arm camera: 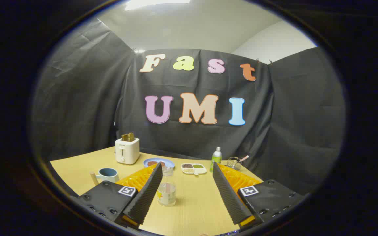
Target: Take the bottle from table, then pour the juice into the cup, finally place the bottle on the coaster
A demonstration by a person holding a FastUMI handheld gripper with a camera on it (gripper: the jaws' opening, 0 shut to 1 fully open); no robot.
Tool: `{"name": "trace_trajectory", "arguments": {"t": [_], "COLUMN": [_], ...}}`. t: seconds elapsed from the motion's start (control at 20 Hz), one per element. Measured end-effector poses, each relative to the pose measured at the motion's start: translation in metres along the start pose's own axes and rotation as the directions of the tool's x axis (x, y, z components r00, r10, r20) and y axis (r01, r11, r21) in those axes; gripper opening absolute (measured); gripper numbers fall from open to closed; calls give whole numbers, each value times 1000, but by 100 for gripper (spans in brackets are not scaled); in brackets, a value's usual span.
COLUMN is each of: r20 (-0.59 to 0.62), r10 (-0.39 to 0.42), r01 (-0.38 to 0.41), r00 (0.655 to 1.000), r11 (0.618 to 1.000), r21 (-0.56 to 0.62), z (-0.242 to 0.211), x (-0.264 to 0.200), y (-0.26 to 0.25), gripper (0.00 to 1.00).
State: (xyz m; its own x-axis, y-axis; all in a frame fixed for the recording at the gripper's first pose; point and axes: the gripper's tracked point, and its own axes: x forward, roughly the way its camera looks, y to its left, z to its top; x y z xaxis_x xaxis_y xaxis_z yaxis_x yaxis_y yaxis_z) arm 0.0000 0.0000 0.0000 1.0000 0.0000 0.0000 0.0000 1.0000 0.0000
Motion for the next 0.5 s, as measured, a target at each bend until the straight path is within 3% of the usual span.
{"name": "trace_trajectory", "arguments": {"t": [0.5], "r20": [8], "r10": [-32], "r01": [32], "r00": [999], "r11": [999], "r21": [-9], "z": [3], "x": [-1], "y": [-11], "gripper": [98]}}
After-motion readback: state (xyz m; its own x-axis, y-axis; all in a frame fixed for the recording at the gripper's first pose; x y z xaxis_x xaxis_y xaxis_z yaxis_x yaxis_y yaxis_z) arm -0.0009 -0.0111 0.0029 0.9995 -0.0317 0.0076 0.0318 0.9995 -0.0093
